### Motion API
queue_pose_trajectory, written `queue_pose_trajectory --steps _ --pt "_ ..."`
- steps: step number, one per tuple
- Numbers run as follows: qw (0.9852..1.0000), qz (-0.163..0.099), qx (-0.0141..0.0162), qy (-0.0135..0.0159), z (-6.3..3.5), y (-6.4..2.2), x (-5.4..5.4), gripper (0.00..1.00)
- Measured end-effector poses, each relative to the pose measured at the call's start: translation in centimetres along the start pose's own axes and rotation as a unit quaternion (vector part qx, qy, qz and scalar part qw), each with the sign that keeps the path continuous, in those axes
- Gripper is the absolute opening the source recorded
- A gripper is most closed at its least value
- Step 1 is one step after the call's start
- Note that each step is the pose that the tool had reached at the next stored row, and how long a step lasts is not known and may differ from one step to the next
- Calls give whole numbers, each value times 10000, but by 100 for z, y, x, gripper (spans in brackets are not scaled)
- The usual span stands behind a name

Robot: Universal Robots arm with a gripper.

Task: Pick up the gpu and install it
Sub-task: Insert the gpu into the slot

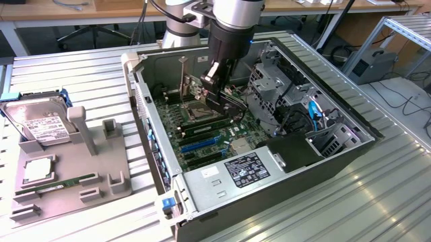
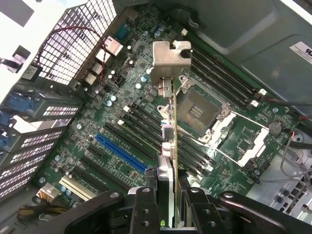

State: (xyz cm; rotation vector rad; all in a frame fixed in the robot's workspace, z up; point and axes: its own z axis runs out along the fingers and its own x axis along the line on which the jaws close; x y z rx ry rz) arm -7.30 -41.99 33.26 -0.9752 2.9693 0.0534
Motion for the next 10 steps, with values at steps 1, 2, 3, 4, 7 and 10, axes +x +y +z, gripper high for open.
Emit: queue_pose_trajectory --steps 1,2,3,4,7,10 --pt "10000 -24 -1 0 0 0 0 27" --pt "10000 -59 -2 2 0 0 0 27" --pt "10000 -84 -3 2 0 0 0 27" --pt "9999 -111 -3 3 0 0 0 27" --pt "9998 -185 -5 5 0 0 0 27" --pt "9997 -262 -7 7 0 0 0 27"
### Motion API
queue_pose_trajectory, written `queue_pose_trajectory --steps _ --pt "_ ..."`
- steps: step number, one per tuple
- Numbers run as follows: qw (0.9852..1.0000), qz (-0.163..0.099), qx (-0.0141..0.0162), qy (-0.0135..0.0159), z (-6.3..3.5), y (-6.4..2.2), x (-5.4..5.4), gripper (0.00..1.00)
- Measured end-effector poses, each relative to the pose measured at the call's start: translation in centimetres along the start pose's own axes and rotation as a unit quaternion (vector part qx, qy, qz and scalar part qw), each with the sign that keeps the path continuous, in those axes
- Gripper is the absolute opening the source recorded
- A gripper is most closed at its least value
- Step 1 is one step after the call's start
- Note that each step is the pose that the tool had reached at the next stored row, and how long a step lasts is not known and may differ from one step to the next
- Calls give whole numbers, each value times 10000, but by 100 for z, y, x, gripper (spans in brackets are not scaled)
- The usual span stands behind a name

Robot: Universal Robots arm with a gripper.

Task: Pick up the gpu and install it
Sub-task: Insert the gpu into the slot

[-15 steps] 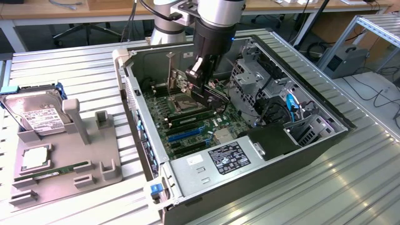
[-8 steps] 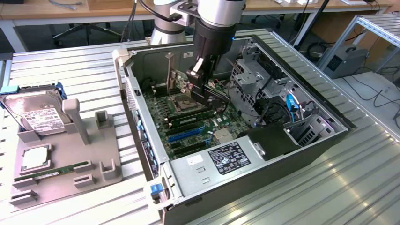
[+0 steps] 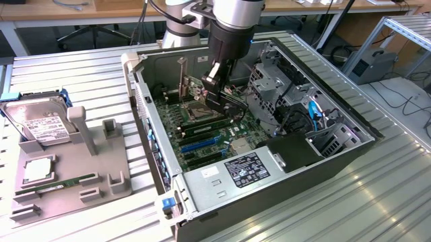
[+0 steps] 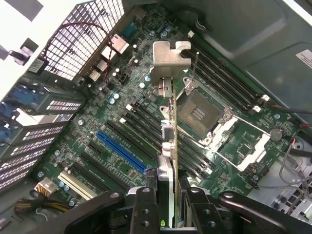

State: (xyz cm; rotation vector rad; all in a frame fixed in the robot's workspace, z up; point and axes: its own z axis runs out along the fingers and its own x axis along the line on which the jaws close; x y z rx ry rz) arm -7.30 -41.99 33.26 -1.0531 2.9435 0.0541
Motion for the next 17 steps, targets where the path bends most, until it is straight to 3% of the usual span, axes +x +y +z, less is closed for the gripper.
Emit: queue_pose_trajectory --steps 17 --pt "9990 -446 -11 12 0 0 0 27"
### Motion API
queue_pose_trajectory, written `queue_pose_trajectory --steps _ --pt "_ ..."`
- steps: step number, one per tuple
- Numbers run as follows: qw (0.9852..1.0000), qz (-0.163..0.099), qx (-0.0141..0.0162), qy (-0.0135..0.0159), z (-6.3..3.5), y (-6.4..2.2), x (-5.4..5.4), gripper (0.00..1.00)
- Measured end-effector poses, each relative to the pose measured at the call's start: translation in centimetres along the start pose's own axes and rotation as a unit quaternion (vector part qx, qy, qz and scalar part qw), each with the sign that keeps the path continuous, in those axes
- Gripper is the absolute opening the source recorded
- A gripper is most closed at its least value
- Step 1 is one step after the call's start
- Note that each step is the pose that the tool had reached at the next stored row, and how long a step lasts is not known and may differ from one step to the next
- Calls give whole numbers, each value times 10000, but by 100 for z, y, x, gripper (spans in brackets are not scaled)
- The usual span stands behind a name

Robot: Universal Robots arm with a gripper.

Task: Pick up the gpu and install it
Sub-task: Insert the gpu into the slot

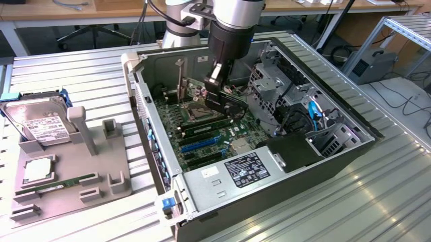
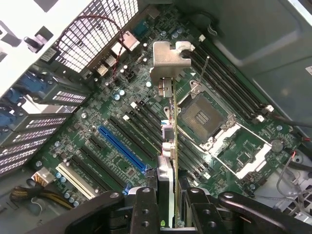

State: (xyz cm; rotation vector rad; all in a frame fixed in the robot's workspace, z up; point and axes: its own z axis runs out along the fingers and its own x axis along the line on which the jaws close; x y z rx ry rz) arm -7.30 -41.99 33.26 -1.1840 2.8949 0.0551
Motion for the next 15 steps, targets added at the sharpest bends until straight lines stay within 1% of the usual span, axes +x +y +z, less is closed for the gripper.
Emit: queue_pose_trajectory --steps 15 --pt "9995 -323 -8 9 0 0 0 27"
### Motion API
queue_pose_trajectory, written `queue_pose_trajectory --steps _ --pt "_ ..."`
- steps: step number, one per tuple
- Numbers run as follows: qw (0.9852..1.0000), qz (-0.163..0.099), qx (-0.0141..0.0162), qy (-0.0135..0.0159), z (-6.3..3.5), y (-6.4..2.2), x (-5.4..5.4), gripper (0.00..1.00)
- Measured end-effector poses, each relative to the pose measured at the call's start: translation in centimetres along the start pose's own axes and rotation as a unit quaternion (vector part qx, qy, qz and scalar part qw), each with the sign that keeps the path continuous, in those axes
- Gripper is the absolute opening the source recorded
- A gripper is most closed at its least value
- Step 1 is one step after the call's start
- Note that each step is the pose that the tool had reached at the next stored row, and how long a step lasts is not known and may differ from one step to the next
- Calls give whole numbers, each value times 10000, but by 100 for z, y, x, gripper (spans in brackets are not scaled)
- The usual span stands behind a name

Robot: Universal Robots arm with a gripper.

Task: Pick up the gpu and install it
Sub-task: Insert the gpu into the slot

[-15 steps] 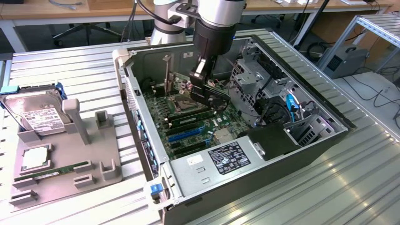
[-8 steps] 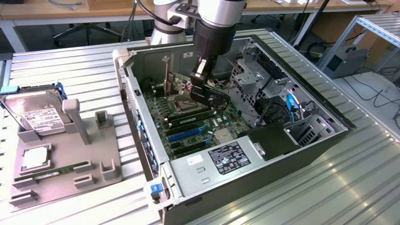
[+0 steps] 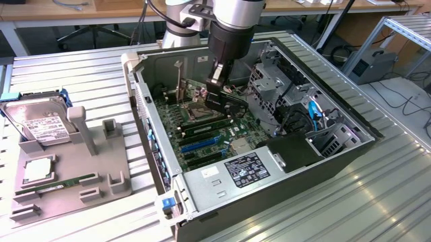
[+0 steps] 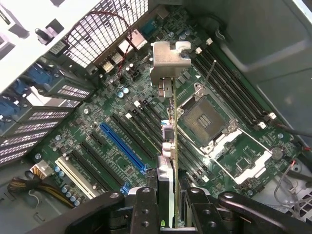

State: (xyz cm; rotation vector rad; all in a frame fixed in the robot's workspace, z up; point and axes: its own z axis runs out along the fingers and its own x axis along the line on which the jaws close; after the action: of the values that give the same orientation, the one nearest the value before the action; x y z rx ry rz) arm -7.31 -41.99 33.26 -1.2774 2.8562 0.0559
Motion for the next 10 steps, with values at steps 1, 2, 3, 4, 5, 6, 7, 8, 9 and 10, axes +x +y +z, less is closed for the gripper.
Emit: queue_pose_trajectory --steps 1,2,3,4,5,6,7,8,9,10 --pt "10000 -22 0 1 0 0 0 27" --pt "10000 -43 -1 1 0 0 0 27" --pt "10000 -68 -2 2 0 0 0 27" --pt "10000 -89 -2 3 0 0 0 27" --pt "9999 -108 -3 3 0 0 0 27" --pt "9999 -130 -3 4 0 0 0 27" --pt "9999 -153 -4 4 0 0 0 27" --pt "9999 -173 -4 5 0 0 0 27" --pt "9998 -194 -5 5 0 0 0 27" --pt "9998 -216 -5 6 0 0 0 27"
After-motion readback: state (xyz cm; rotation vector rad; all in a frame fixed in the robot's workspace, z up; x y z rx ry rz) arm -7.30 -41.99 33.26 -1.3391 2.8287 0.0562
